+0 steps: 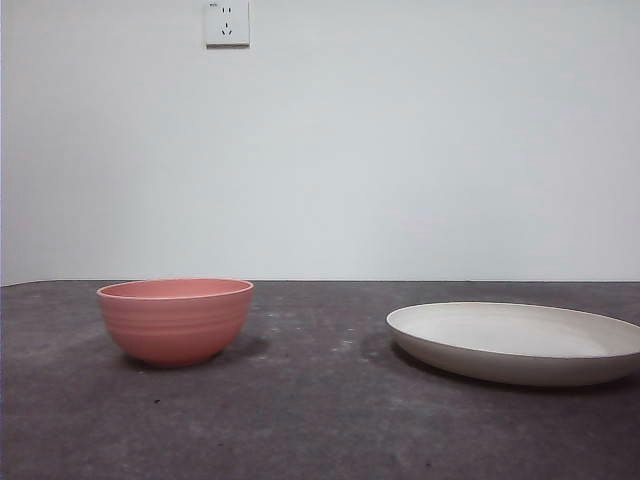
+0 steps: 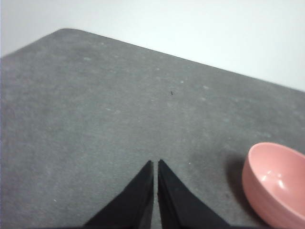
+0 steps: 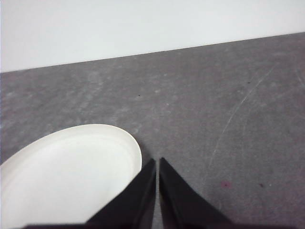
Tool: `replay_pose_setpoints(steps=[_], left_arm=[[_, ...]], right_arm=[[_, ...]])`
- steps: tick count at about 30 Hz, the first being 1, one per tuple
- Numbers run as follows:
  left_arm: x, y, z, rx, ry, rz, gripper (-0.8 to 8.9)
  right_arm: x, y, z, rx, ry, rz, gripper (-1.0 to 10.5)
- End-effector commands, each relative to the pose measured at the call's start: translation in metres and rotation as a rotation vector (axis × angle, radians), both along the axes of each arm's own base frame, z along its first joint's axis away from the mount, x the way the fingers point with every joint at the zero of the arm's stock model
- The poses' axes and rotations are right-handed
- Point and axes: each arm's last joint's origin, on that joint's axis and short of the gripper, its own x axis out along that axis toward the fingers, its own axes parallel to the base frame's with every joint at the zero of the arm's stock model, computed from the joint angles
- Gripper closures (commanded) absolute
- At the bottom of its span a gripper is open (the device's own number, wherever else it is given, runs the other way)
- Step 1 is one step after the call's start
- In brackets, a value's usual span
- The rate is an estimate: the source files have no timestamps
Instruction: Place the red bowl on the white plate
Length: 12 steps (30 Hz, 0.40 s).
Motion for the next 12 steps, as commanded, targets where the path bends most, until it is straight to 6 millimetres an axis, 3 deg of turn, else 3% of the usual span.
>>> replay_pose_setpoints(steps=[1,6,12], left_arm=[[0.001,0.0,-0.007,-0.1,0.026,0.014,7.99],[-0.002,0.0,0.002,-0.186,0.032,0.017,7.99],[-0.008,-0.001,0.029,-0.201,0.006,-0.009,7.99]], right_arm=[[0.0,0.0,0.0,0.072,0.001,0.002,9.4],[-0.001,0.001,0.006,0.146,-0.01,0.018,9.4],[-0.006,0.001,0.032,0.166,-0.083,0.024,9.4]])
